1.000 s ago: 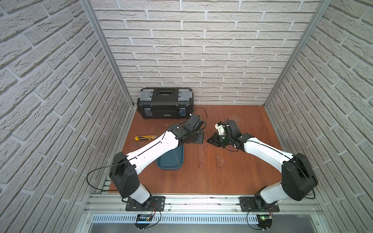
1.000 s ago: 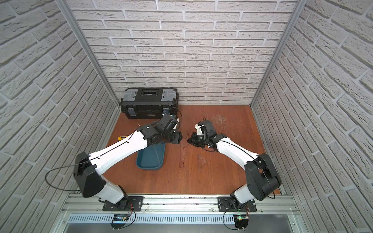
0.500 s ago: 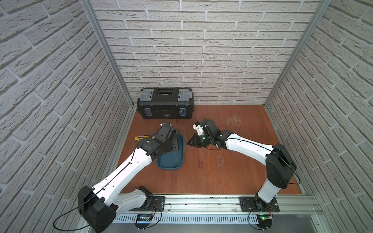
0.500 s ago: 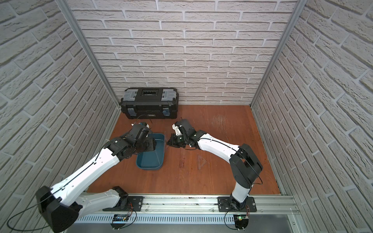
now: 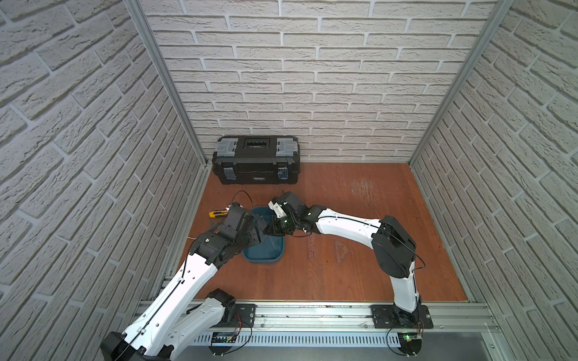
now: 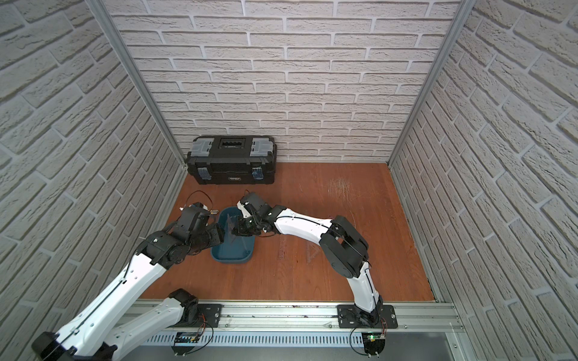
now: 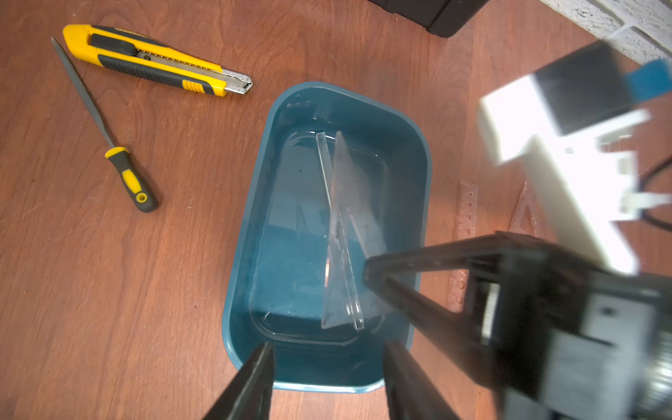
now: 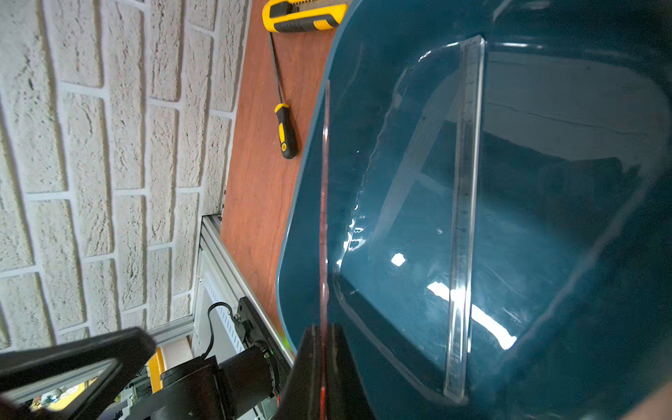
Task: Put the scattered rulers into the storage box
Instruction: Place the ruler in the storage box.
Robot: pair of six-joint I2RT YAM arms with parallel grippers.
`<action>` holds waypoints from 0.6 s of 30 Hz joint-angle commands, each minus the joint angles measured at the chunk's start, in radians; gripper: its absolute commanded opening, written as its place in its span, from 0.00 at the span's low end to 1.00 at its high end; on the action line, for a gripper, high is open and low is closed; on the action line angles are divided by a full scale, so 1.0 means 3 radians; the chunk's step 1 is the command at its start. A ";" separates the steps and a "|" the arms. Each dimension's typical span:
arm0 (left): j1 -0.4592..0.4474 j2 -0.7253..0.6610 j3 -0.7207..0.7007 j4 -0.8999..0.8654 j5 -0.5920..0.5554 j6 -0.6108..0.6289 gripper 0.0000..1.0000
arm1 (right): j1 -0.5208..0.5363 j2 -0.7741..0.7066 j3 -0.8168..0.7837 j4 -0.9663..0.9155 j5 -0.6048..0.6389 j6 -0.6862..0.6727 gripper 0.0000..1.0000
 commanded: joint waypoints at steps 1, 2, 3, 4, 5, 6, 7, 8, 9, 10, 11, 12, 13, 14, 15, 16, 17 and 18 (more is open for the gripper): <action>0.0032 -0.0040 -0.0071 -0.0016 0.0034 -0.0029 0.53 | 0.0040 0.0112 0.0132 -0.0041 0.0033 -0.0015 0.03; 0.0032 -0.0038 -0.0081 -0.0006 0.0046 -0.0027 0.53 | 0.0052 0.0142 0.0161 -0.0054 0.0051 -0.0024 0.03; 0.0037 -0.0037 -0.0089 0.0000 0.0053 -0.0029 0.53 | 0.0061 0.0165 0.0186 -0.0067 0.0059 -0.0034 0.03; 0.0040 -0.0030 -0.0096 0.0014 0.0061 -0.0029 0.53 | 0.0071 0.0190 0.0214 -0.0083 0.0071 -0.0041 0.04; 0.0038 -0.0029 -0.0101 0.0025 0.0065 -0.0029 0.53 | 0.0078 0.0206 0.0239 -0.0100 0.0074 -0.0048 0.04; 0.0038 -0.0015 -0.0105 0.0033 0.0072 -0.0025 0.53 | 0.0084 0.0222 0.0257 -0.0110 0.0079 -0.0053 0.04; 0.0043 -0.0006 -0.0104 0.0041 0.0076 -0.0020 0.53 | 0.0089 0.0235 0.0264 -0.0113 0.0085 -0.0052 0.05; 0.0041 -0.0001 -0.0099 0.0049 0.0077 -0.0016 0.53 | 0.0094 0.0241 0.0274 -0.0113 0.0087 -0.0057 0.07; 0.0045 0.0006 -0.0099 0.0056 0.0082 -0.0013 0.53 | 0.0099 0.0241 0.0279 -0.0121 0.0095 -0.0062 0.08; 0.0051 0.0020 -0.0096 0.0059 0.0080 -0.0014 0.53 | 0.0099 0.0239 0.0285 -0.0126 0.0103 -0.0070 0.10; 0.0046 0.0029 -0.0093 0.0066 0.0086 -0.0008 0.53 | 0.0103 0.0236 0.0295 -0.0139 0.0114 -0.0085 0.12; 0.0051 0.0036 -0.0091 0.0069 0.0090 -0.0004 0.53 | 0.0104 0.0230 0.0303 -0.0152 0.0125 -0.0097 0.14; 0.0056 0.0041 -0.0090 0.0076 0.0096 -0.0004 0.53 | 0.0109 0.0219 0.0310 -0.0174 0.0139 -0.0117 0.18; 0.0056 0.0039 -0.0090 0.0079 0.0093 -0.0004 0.53 | 0.0109 0.0211 0.0314 -0.0186 0.0149 -0.0132 0.22; 0.0055 0.0035 -0.0094 0.0085 0.0094 -0.0004 0.53 | 0.0114 0.0200 0.0325 -0.0207 0.0165 -0.0155 0.27; 0.0056 0.0032 -0.0102 0.0099 0.0098 -0.0004 0.53 | 0.0115 0.0179 0.0335 -0.0244 0.0187 -0.0177 0.33; 0.0057 0.0037 -0.0110 0.0111 0.0100 -0.0001 0.54 | 0.0118 0.0160 0.0340 -0.0266 0.0210 -0.0201 0.37; 0.0061 0.0040 -0.0110 0.0116 0.0099 -0.0003 0.54 | 0.0118 0.0133 0.0330 -0.0289 0.0248 -0.0222 0.42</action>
